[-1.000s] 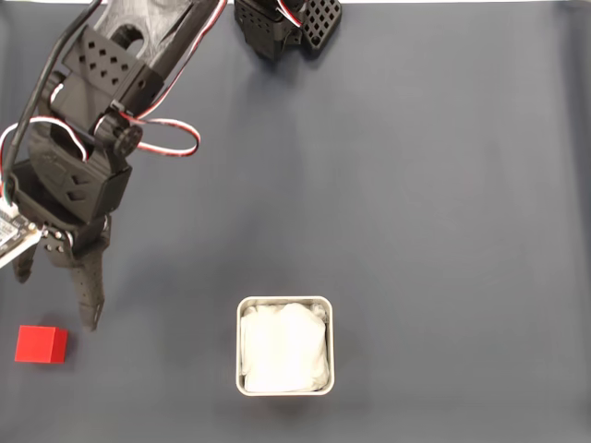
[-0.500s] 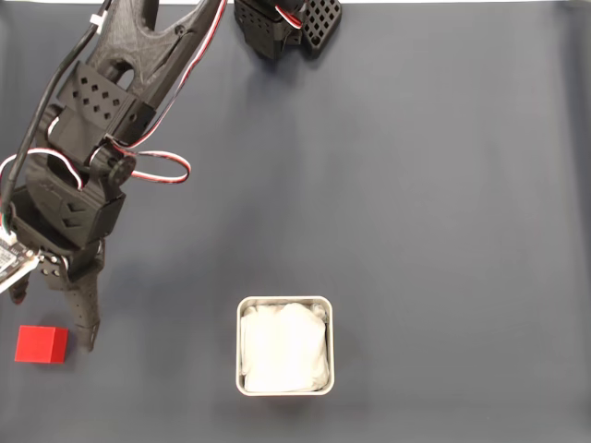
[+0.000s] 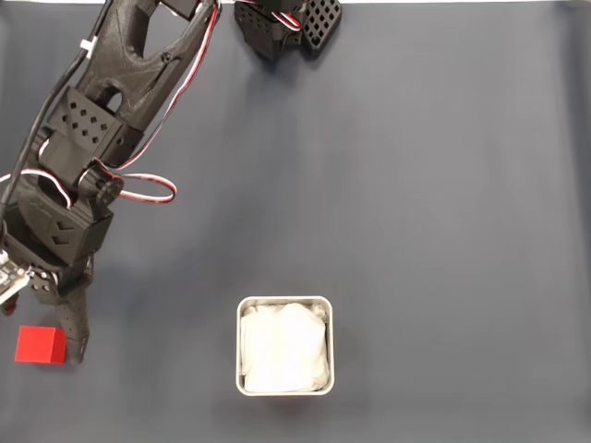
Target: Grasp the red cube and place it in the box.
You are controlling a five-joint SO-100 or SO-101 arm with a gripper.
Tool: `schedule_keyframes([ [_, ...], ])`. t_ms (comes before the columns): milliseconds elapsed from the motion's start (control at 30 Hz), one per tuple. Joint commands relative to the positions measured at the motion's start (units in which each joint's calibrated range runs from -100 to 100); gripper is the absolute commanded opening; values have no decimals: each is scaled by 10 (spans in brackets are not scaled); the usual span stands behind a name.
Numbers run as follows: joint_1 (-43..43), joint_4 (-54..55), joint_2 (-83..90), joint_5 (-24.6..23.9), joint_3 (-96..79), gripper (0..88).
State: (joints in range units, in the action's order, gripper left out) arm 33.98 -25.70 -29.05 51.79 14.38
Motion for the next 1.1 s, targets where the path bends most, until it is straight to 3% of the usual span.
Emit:
schedule_keyframes([
  [0,8,14,-3,3,43,365],
  [1067,8,84,-99,10,73,373],
])
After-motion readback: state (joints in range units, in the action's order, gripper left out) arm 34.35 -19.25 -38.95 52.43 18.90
